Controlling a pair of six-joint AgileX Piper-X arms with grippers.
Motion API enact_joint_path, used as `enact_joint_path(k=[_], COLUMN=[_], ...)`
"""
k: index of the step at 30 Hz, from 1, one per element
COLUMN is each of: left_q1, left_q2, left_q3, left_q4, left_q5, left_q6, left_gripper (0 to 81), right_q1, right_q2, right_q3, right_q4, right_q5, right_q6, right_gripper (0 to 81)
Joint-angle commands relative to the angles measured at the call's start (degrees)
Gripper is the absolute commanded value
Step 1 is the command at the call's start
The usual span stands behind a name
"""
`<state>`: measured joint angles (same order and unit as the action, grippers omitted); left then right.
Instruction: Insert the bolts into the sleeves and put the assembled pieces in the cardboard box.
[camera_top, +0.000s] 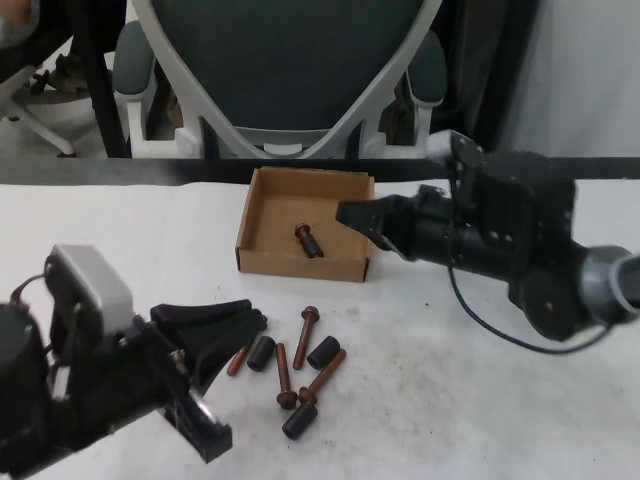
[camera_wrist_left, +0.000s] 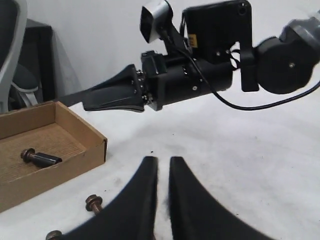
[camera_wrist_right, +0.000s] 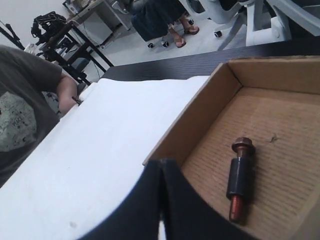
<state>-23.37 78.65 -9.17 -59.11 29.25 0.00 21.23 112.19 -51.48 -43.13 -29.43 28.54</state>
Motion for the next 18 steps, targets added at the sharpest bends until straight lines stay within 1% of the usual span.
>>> enact_joint_path(k=[1,4,7,10,13,18], left_q1=[-0.2,-0.2,-0.2,-0.2,0.0,0.1], left_q2=[-0.2,-0.2,-0.2,-0.2,-0.2,-0.2], left_q3=[2.6,4.7,5.7,6.2,6.2,6.2], left_q4=[-6.8,-9.8,-9.7,-9.1,-5.7,1.8], left_q5=[-2.1,-3.7,-4.7,-4.8,-4.8,-6.3], left_q6=[-0.5,-4.1,-9.7,-16.7,-22.5,-28.1], left_gripper=[8.3,8.3,8.3,5.5,0.3,0.8], right_q1=[0.4,1.5,3.5,6.4,9.3,14.2], right_q2=[-3.0,-6.4,-10.1,-13.8,-17.6,-23.4], right_q3=[2.9,7.8,12.2,16.1,19.1,22.7], right_q4=[-3.4,-5.6,-6.0,-6.0,-5.6,0.1], right_q5=[1.6,3.6,6.5,8.8,11.2,15.3], right_q6=[-0.7,-2.8,-4.5,-5.8,-6.1,-7.9], right_gripper=[0.2,0.2,0.2,0.2,0.2,0.2])
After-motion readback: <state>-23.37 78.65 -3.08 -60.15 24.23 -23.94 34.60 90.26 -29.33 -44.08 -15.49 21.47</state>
